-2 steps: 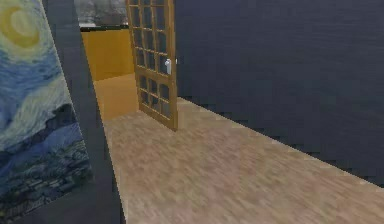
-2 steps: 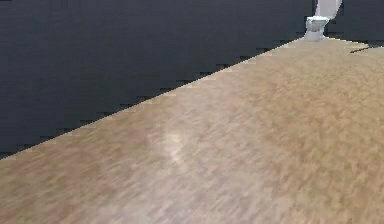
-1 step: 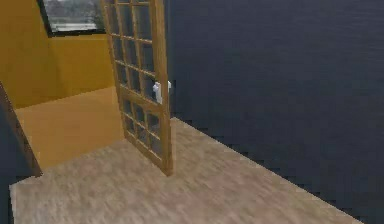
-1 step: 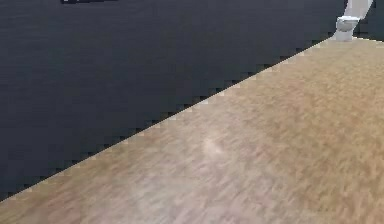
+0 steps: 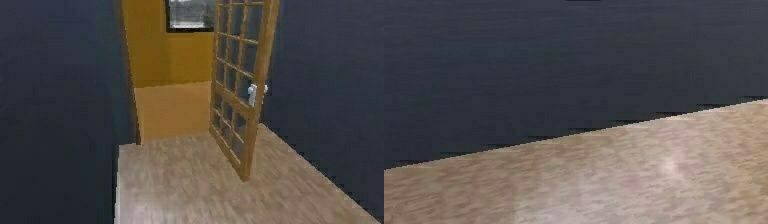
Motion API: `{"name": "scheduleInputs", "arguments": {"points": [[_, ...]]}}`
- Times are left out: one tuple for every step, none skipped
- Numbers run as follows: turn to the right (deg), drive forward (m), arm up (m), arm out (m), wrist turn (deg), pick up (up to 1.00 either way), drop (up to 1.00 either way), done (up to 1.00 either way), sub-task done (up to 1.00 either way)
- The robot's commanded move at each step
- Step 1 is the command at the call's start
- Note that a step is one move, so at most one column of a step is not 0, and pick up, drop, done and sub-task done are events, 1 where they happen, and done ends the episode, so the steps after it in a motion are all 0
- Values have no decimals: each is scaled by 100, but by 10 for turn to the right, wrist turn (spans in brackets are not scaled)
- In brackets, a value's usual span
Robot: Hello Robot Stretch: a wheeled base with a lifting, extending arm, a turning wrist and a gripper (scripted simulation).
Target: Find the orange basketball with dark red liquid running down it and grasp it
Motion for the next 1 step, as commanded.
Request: {"name": "scheduleInputs", "arguments": {"points": [[0, 100, 0, 0, 0, 0, 0, 0, 0]]}}
